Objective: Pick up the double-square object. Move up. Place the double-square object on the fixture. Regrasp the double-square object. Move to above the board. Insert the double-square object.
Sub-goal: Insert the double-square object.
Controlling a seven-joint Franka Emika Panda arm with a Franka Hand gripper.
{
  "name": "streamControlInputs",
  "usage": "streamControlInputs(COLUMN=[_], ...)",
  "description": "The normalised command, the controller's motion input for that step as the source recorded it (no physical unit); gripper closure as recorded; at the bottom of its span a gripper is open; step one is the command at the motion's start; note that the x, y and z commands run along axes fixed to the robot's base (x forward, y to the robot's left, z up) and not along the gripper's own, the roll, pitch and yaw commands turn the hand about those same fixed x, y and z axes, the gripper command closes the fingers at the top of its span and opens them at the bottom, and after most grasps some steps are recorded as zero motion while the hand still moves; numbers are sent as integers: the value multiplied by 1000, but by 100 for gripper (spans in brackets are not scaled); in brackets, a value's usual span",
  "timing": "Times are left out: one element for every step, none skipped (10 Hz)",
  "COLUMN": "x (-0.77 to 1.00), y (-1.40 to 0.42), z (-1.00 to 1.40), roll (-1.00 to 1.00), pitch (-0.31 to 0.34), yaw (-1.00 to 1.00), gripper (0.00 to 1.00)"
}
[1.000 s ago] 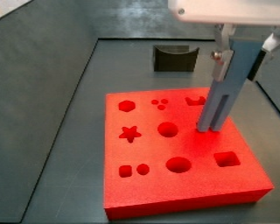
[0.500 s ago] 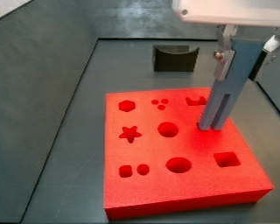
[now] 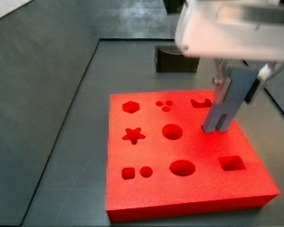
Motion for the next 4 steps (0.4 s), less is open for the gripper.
streamControlInputs(x=[49, -23, -151, 0], y=[-111, 0, -49, 0], z=[-40, 0, 0, 0], roll=[30, 0, 23, 0], pitch=[0, 0, -4, 0], yaw=[0, 0, -146, 0], gripper=[100, 100, 100, 100])
